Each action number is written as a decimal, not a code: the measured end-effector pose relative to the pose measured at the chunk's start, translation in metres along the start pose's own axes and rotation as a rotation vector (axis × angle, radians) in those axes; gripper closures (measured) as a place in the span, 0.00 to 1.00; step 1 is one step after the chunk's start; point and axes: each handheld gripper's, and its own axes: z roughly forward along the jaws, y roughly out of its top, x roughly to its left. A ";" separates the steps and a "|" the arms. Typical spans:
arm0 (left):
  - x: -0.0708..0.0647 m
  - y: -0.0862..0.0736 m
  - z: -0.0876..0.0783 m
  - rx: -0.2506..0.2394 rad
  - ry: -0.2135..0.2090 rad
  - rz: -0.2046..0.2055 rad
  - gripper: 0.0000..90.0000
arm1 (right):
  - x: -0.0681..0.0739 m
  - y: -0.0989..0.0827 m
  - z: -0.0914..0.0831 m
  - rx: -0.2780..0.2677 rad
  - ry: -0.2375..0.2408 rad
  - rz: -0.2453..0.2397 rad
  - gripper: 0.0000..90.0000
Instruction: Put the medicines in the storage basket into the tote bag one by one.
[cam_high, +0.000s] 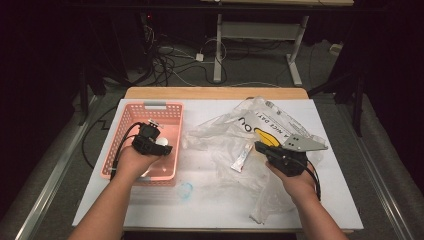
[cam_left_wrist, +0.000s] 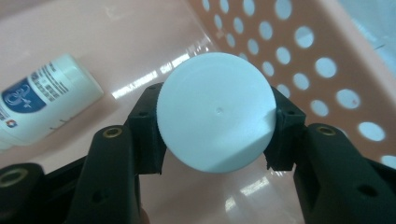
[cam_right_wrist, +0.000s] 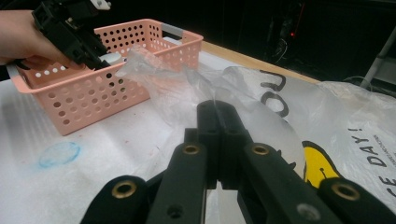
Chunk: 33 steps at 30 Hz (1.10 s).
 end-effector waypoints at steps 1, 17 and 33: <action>0.000 0.000 -0.001 -0.008 -0.002 -0.001 0.54 | 0.000 0.000 0.000 0.003 0.000 0.000 1.00; -0.004 -0.013 -0.033 -0.206 -0.015 -0.021 0.54 | -0.001 -0.001 0.001 0.002 -0.002 0.008 1.00; -0.025 -0.042 -0.052 -0.345 -0.018 -0.010 0.54 | 0.000 0.000 0.000 0.002 -0.002 -0.001 1.00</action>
